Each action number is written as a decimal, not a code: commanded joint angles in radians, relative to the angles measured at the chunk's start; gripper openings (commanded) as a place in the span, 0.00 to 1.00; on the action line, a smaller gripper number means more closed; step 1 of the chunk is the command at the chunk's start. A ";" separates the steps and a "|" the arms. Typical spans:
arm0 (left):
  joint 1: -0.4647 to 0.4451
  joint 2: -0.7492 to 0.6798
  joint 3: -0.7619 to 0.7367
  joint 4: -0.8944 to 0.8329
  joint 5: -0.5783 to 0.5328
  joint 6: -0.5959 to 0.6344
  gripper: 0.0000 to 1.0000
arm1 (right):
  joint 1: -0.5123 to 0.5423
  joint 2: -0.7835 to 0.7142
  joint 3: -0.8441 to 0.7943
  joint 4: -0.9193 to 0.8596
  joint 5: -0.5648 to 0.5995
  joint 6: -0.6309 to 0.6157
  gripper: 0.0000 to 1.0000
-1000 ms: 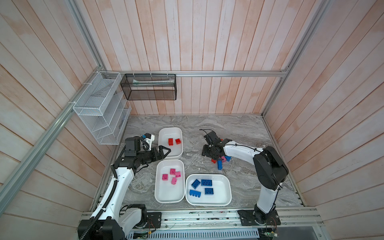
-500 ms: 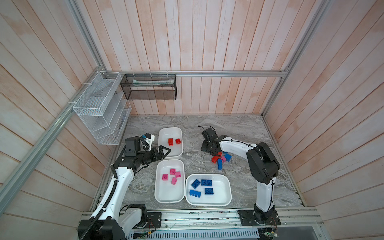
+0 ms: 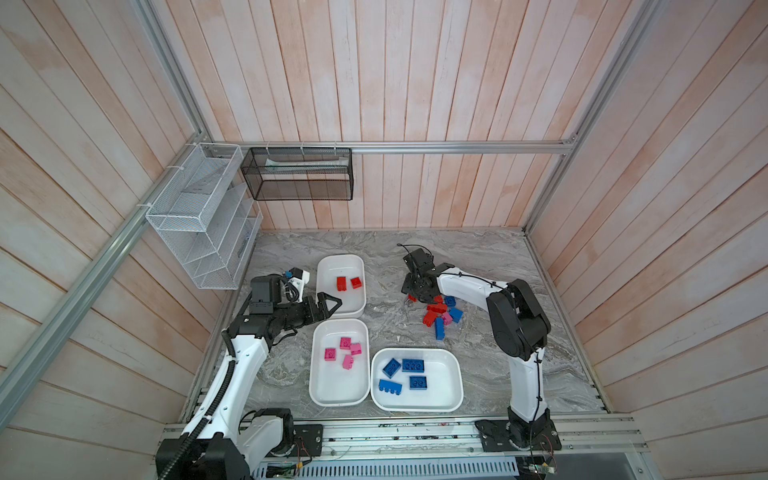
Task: Sort the legos into containers by color
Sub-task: 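Reach the right gripper back to the pile and grasp a red brick, then carry the red brick to the farthest tub and release it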
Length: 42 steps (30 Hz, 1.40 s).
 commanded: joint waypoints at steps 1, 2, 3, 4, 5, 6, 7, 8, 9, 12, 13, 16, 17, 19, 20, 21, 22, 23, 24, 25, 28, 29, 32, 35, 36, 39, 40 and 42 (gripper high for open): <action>0.005 -0.003 -0.007 0.001 0.003 0.027 1.00 | -0.006 0.038 0.047 -0.028 0.013 -0.023 0.57; 0.005 -0.002 -0.007 0.001 0.002 0.027 1.00 | -0.005 0.046 0.059 -0.040 0.021 -0.026 0.56; 0.005 -0.001 -0.006 0.000 0.001 0.029 1.00 | -0.004 0.052 0.067 -0.051 0.029 -0.031 0.55; 0.005 -0.001 -0.007 -0.001 0.002 0.030 1.00 | -0.003 0.059 0.075 -0.062 0.034 -0.037 0.54; 0.005 0.000 -0.006 -0.001 0.000 0.030 1.00 | -0.001 0.062 0.077 -0.068 0.040 -0.046 0.53; 0.005 0.000 -0.007 0.000 -0.001 0.032 1.00 | 0.002 0.065 0.077 -0.072 0.046 -0.061 0.52; 0.005 0.002 -0.007 0.000 -0.001 0.033 1.00 | 0.007 0.071 0.081 -0.084 0.061 -0.076 0.51; 0.005 0.003 -0.007 0.000 -0.001 0.033 1.00 | 0.011 0.075 0.087 -0.102 0.079 -0.088 0.50; 0.005 0.003 -0.007 0.000 0.000 0.033 1.00 | 0.014 0.079 0.090 -0.113 0.094 -0.097 0.48; 0.004 0.005 -0.005 0.002 0.002 0.033 1.00 | 0.021 0.074 0.078 -0.116 0.113 -0.116 0.41; 0.005 0.004 -0.004 0.003 0.005 0.030 1.00 | 0.021 0.072 0.077 -0.119 0.116 -0.122 0.39; 0.004 0.003 -0.001 0.004 0.006 0.029 1.00 | 0.024 0.065 0.094 -0.138 0.131 -0.142 0.30; 0.004 0.003 0.000 0.001 0.006 0.029 1.00 | 0.026 0.055 0.098 -0.143 0.140 -0.148 0.28; 0.005 0.002 0.007 -0.004 -0.006 0.029 1.00 | 0.031 0.019 0.105 -0.137 0.150 -0.172 0.24; 0.005 0.002 0.010 -0.007 -0.016 0.028 1.00 | 0.037 0.000 0.109 -0.125 0.140 -0.193 0.23; 0.004 0.002 0.012 -0.007 -0.029 0.023 1.00 | 0.045 -0.020 0.116 -0.106 0.112 -0.221 0.22; 0.005 0.003 0.016 -0.008 -0.038 0.021 1.00 | 0.057 -0.038 0.121 -0.082 0.066 -0.249 0.23; 0.004 0.006 0.019 -0.008 -0.045 0.020 1.00 | 0.068 -0.055 0.120 -0.054 0.022 -0.275 0.23; 0.005 0.007 0.022 -0.008 -0.053 0.016 1.00 | 0.083 -0.078 0.114 -0.010 -0.034 -0.312 0.23; 0.006 0.007 0.024 -0.010 -0.060 0.013 1.00 | 0.104 -0.098 0.108 0.035 -0.081 -0.344 0.23; 0.009 -0.001 0.025 -0.015 -0.079 0.007 1.00 | 0.165 -0.133 0.106 0.141 -0.191 -0.390 0.22; 0.010 -0.004 0.026 -0.017 -0.082 0.005 1.00 | 0.179 -0.133 0.116 0.162 -0.220 -0.393 0.23; 0.017 -0.017 0.029 -0.027 -0.096 0.002 1.00 | 0.218 -0.092 0.182 0.199 -0.269 -0.406 0.23; 0.022 -0.025 0.026 -0.035 -0.097 0.001 1.00 | 0.229 -0.009 0.279 0.191 -0.272 -0.429 0.22; 0.022 -0.030 0.024 -0.037 -0.097 0.000 1.00 | 0.231 0.019 0.307 0.199 -0.266 -0.435 0.22; 0.025 -0.041 0.016 -0.034 -0.095 -0.007 1.00 | 0.231 0.110 0.420 0.184 -0.244 -0.485 0.22; 0.025 -0.042 0.016 -0.036 -0.093 -0.009 1.00 | 0.230 0.140 0.458 0.177 -0.229 -0.506 0.22; 0.025 -0.045 0.016 -0.042 -0.093 -0.010 1.00 | 0.229 0.194 0.521 0.170 -0.206 -0.541 0.22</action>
